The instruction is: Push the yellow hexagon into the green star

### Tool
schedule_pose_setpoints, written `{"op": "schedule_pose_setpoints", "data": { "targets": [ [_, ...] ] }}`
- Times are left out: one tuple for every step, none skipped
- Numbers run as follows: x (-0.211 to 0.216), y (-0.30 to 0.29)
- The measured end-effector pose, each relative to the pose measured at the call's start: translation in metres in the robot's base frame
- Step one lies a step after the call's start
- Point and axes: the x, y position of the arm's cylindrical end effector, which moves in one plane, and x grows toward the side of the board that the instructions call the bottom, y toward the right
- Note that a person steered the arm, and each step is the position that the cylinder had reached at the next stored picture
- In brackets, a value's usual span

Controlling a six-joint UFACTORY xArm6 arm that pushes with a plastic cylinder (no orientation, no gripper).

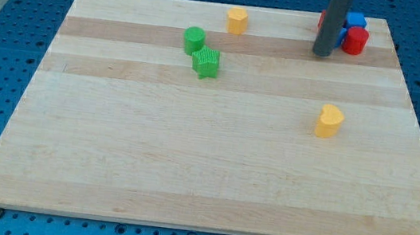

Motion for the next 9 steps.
{"op": "schedule_pose_setpoints", "data": {
  "targets": [
    [0.017,-0.027],
    [-0.004,-0.058],
    [-0.041,-0.080],
    [-0.077,-0.082],
    [-0.088,-0.114],
    [-0.076,-0.149],
    [-0.050,-0.159],
    [-0.008,-0.165],
    [0.026,-0.168]
  ]
}}
